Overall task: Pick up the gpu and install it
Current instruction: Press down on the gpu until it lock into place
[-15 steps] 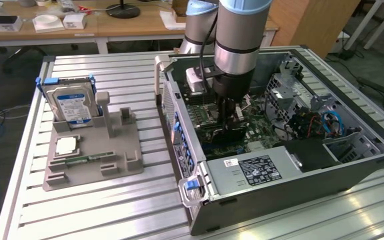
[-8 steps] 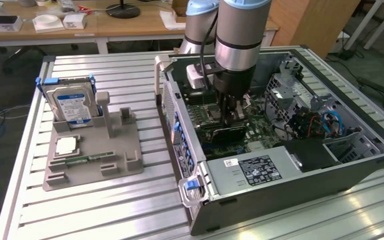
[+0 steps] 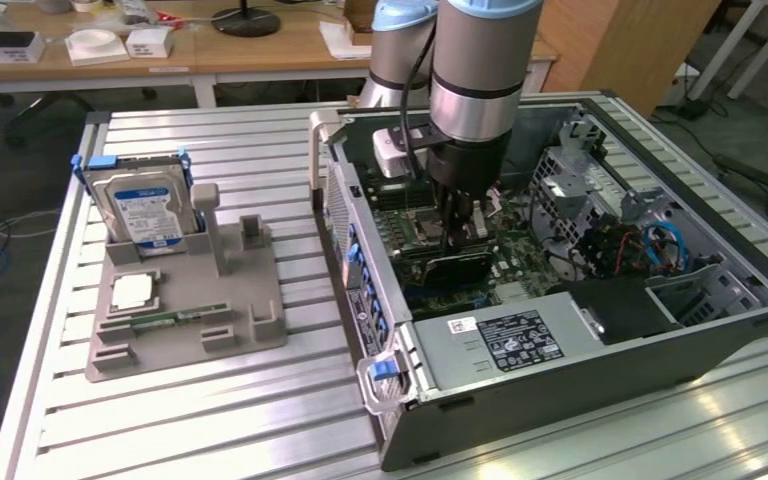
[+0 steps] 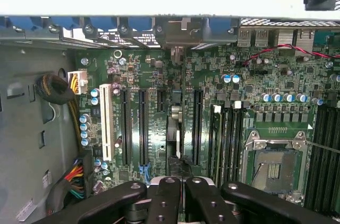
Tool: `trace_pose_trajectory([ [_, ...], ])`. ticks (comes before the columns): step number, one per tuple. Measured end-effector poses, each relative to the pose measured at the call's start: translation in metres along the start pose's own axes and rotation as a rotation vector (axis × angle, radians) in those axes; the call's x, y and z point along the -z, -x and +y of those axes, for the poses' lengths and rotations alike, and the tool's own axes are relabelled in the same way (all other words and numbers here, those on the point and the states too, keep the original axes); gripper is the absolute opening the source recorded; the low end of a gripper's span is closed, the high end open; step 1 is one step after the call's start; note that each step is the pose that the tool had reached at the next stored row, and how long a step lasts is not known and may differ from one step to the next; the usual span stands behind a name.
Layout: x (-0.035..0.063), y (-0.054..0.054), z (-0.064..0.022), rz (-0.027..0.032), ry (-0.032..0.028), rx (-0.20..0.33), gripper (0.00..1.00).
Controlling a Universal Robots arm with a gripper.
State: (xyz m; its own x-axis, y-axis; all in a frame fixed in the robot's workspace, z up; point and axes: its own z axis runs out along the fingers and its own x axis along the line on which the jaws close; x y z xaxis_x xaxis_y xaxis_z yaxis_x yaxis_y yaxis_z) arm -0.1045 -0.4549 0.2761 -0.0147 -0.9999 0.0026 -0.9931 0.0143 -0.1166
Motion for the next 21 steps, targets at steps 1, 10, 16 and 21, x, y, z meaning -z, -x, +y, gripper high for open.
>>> trace_pose_trajectory([
  [1, 0.0000, 0.000, 0.0000, 0.0000, 0.0000, 0.000, 0.10],
  [10, 0.0000, 0.000, 0.0000, 0.0000, 0.0000, 0.000, 0.10],
  [16, 0.0003, 0.000, 0.0060, 0.0000, 0.0026, 0.000, 0.10],
  [21, 0.0009, 0.000, 0.0103, 0.0006, 0.0264, 0.000, 0.10],
])
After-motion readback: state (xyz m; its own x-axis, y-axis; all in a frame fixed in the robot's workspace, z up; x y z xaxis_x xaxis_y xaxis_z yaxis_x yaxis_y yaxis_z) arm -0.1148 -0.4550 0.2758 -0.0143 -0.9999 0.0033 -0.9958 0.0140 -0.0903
